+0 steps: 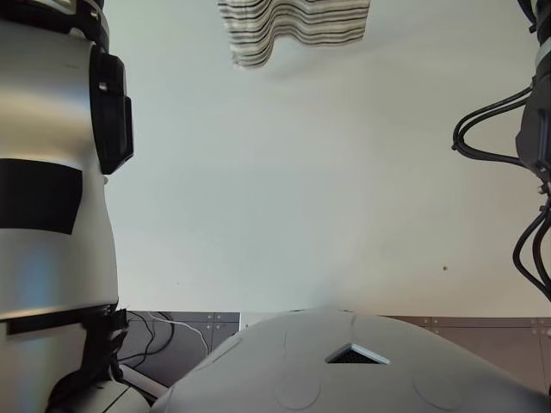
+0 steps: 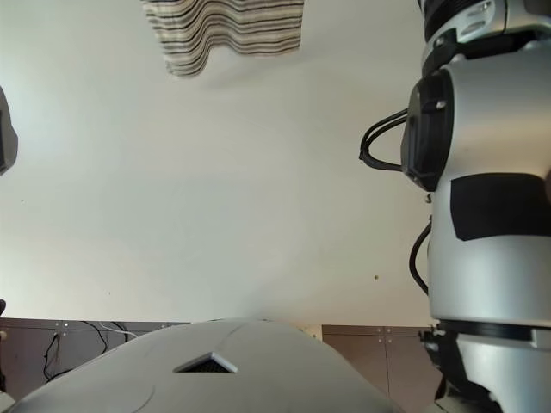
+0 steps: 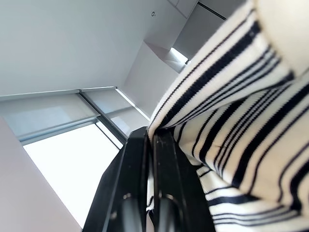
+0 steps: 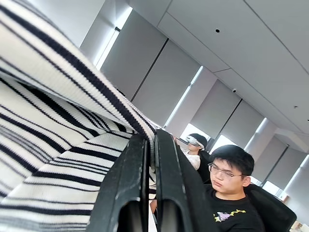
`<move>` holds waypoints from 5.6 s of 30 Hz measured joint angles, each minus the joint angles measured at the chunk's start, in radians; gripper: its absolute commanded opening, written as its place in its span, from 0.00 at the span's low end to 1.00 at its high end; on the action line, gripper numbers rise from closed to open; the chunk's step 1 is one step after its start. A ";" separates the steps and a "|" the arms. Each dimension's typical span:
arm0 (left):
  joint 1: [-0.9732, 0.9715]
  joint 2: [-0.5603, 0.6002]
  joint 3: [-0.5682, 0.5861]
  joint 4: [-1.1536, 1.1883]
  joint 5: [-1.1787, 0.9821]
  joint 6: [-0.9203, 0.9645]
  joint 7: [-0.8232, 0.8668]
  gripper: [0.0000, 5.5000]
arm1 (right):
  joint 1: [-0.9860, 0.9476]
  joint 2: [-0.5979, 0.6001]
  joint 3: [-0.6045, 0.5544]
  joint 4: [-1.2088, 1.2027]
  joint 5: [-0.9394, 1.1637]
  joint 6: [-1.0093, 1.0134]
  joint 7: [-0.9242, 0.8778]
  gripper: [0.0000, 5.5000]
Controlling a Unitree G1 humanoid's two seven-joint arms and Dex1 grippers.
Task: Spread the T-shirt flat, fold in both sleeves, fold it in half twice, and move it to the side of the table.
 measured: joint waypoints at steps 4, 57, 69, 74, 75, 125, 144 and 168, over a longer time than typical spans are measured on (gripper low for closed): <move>0.011 -0.001 -0.021 0.002 0.034 -0.003 -0.030 0.02 | 0.001 0.002 -0.009 0.000 -0.015 0.000 0.036 0.02; 1.678 0.369 -0.062 -1.049 -0.652 -0.805 -1.006 0.10 | 1.692 -0.389 0.044 -1.283 0.467 -0.395 1.128 0.06; 1.960 0.475 0.042 -1.258 -0.596 -0.664 -1.063 0.45 | 1.905 -0.536 -0.024 -1.494 0.304 -0.266 1.096 0.47; 2.038 0.502 0.148 -1.394 -0.703 -0.643 -1.061 0.57 | 2.024 -0.574 -0.091 -1.590 0.299 -0.231 1.092 0.63; 2.051 0.502 0.171 -1.428 -0.726 -0.644 -1.060 0.57 | 2.058 -0.580 -0.126 -1.609 0.311 -0.227 1.086 0.66; 1.985 0.451 0.266 -1.533 -0.310 -0.497 -0.756 0.57 | 1.473 -0.425 -0.050 -1.583 0.190 -0.147 0.742 0.66; 0.905 0.262 -0.091 -0.466 0.174 -0.680 -0.495 0.57 | 1.039 -0.036 0.558 -0.944 -0.388 -0.322 0.549 0.66; 0.641 -0.004 -0.219 -0.119 0.183 -0.667 -0.440 0.57 | 1.011 0.004 0.325 -1.005 -0.289 -0.194 0.331 0.66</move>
